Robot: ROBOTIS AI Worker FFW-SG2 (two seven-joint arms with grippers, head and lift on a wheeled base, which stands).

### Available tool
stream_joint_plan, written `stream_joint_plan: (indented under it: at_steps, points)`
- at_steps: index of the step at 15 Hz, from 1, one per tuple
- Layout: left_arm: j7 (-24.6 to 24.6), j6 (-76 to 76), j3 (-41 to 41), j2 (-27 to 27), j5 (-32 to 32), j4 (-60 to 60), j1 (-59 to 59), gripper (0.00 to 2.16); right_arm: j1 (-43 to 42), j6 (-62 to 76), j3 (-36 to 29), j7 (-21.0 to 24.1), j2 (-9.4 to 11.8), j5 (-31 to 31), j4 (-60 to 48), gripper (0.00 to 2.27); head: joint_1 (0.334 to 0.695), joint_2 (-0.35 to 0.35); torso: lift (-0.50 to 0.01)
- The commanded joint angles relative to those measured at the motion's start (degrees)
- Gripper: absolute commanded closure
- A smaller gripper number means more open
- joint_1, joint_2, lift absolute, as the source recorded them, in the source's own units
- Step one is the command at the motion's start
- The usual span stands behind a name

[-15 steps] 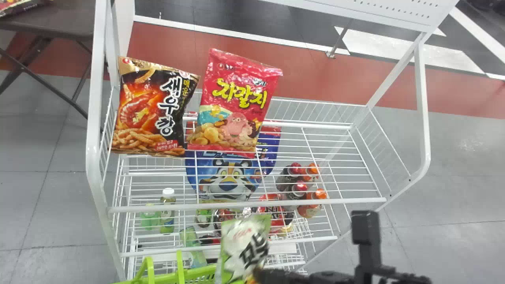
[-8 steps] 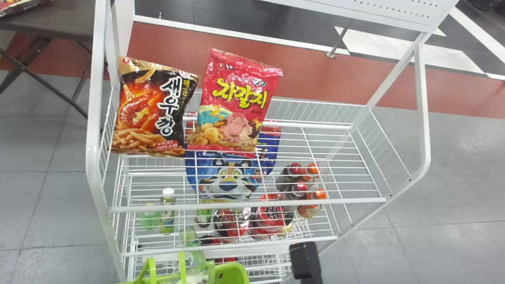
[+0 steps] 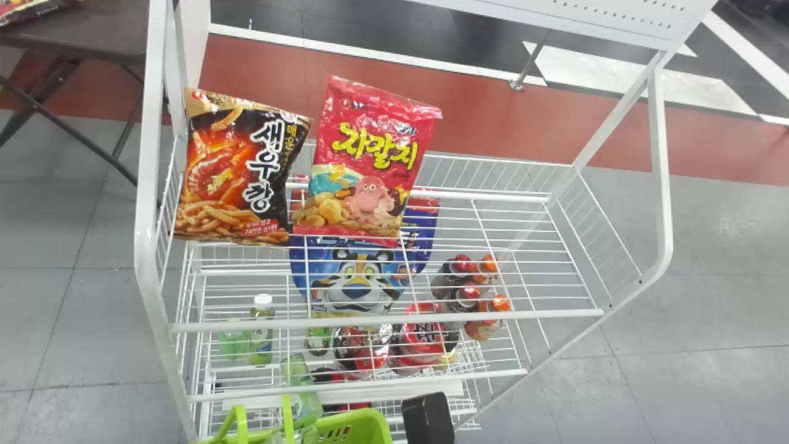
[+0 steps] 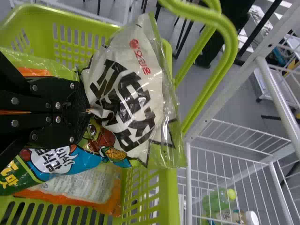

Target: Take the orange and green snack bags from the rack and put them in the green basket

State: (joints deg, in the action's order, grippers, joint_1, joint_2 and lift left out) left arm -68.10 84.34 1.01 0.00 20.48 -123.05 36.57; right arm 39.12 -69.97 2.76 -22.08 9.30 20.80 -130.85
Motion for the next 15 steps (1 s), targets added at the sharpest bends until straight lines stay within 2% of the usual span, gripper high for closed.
stream_joint_plan:
  at_steps: [1, 2, 3, 4, 6, 9, 15]
  points:
    - [-0.1, 0.0, 0.0, -0.1, 0.0, 0.0, 0.1, 2.12, -0.9, -2.4, 0.2, 0.7, 1.2, 1.3, 1.2, 1.79, 0.695, -0.350, 0.000]
    - [0.0, 0.0, 0.0, -0.1, 0.0, 0.0, 0.1, 2.12, -1.2, -5.4, 0.1, 1.2, 1.4, 1.3, 0.9, 1.53, 0.695, -0.350, 0.000]
    - [0.0, 0.0, 0.0, -0.1, 0.0, -0.1, 0.2, 2.12, -1.8, -10.1, 0.4, 1.9, 1.7, 1.3, 0.5, 0.63, 0.695, -0.350, 0.000]
    - [-0.1, 0.0, 0.0, -0.1, 0.0, -0.2, 0.4, 2.12, -2.0, -11.2, 0.7, 2.1, 2.0, 1.1, 0.5, 0.03, 0.695, -0.350, 0.000]
    - [-0.2, 0.0, 0.0, -0.1, 0.1, -0.4, 0.5, 2.12, -1.9, -13.1, 0.7, 3.1, 3.0, 1.3, -0.6, 0.00, 0.695, -0.350, 0.000]
    - [-0.3, 0.0, 0.1, -0.1, 0.1, -0.4, 0.5, 2.12, 0.2, -12.4, -3.0, 4.2, 3.0, 2.2, -6.2, 0.03, 0.695, -0.350, 0.000]
    - [-0.4, 0.4, 0.4, -0.1, 0.2, -0.9, 0.5, 2.12, 0.5, -9.6, -13.3, 6.3, 1.9, 6.2, -13.1, 0.04, 0.695, -0.350, 0.000]
